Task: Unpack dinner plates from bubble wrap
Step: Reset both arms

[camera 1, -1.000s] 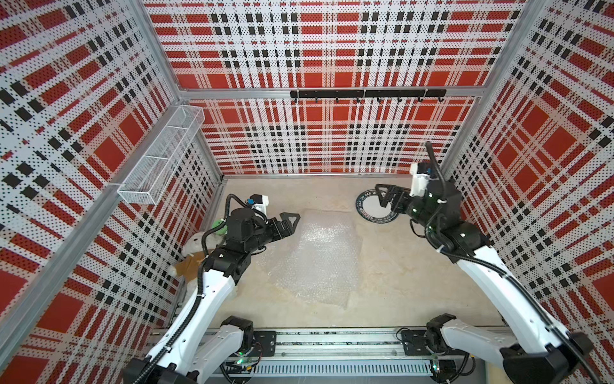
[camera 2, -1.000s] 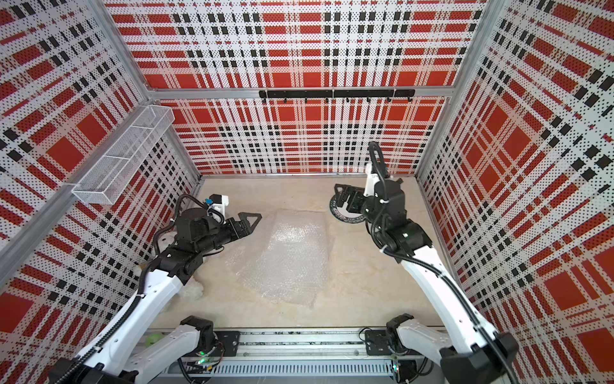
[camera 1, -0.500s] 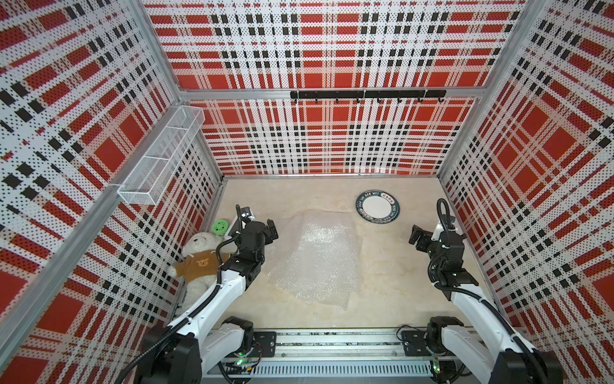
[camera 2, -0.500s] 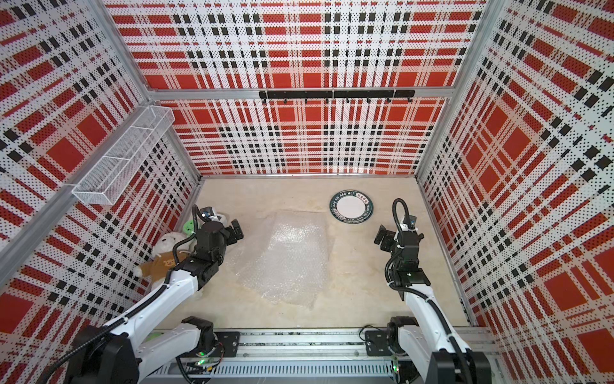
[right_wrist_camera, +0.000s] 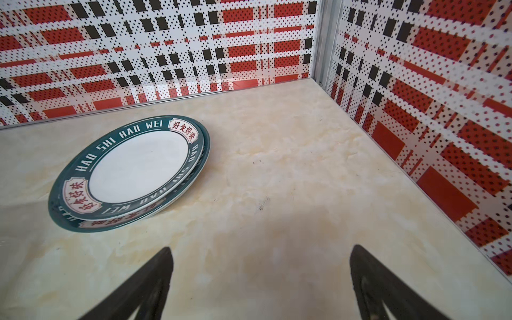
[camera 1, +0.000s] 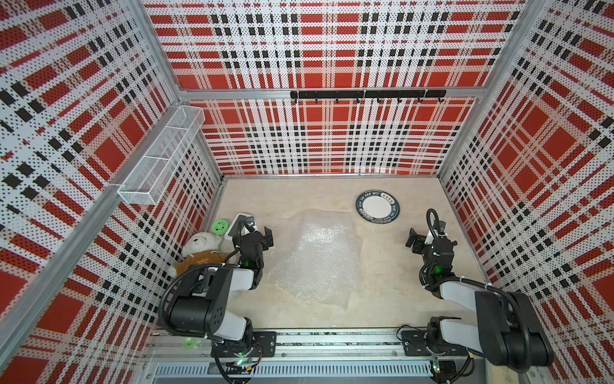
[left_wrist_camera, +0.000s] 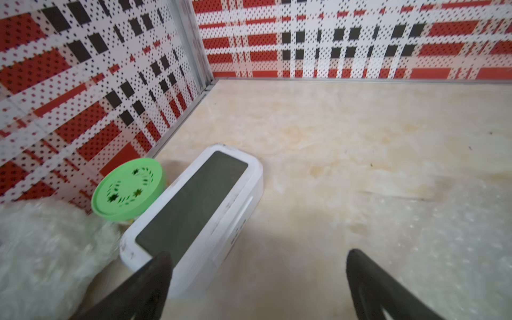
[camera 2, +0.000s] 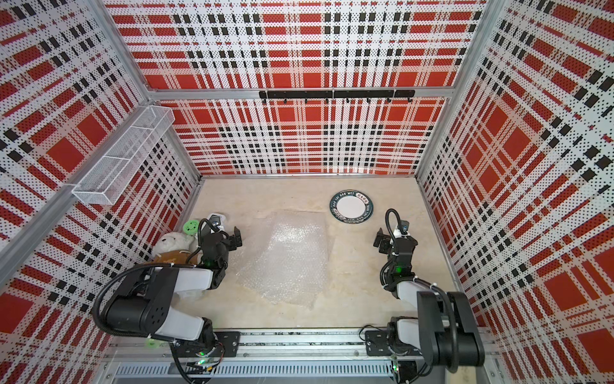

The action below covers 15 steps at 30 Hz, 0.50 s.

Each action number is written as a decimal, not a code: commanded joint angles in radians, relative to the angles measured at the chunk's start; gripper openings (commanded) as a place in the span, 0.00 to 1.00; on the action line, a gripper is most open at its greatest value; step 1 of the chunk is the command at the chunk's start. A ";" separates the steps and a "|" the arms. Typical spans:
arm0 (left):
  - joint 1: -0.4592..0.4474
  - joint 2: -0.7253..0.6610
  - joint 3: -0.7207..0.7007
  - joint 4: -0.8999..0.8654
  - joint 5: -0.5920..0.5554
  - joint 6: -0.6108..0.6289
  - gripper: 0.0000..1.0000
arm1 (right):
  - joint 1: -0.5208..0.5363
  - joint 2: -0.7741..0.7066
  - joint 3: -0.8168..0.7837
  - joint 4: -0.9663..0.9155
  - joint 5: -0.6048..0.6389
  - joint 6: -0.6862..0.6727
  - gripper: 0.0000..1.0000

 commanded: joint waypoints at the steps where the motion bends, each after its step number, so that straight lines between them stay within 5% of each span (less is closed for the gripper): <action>1: -0.001 0.020 -0.022 0.205 0.052 0.040 0.99 | -0.005 0.050 -0.003 0.252 -0.014 -0.056 1.00; 8: 0.025 0.026 0.019 0.144 0.073 0.013 0.99 | -0.011 0.298 -0.019 0.535 -0.062 -0.065 1.00; 13: 0.038 0.024 0.041 0.094 0.091 0.001 0.99 | -0.012 0.282 0.004 0.474 -0.077 -0.072 1.00; 15: 0.036 0.026 0.050 0.080 0.084 0.003 0.99 | -0.011 0.253 0.072 0.294 -0.053 -0.067 1.00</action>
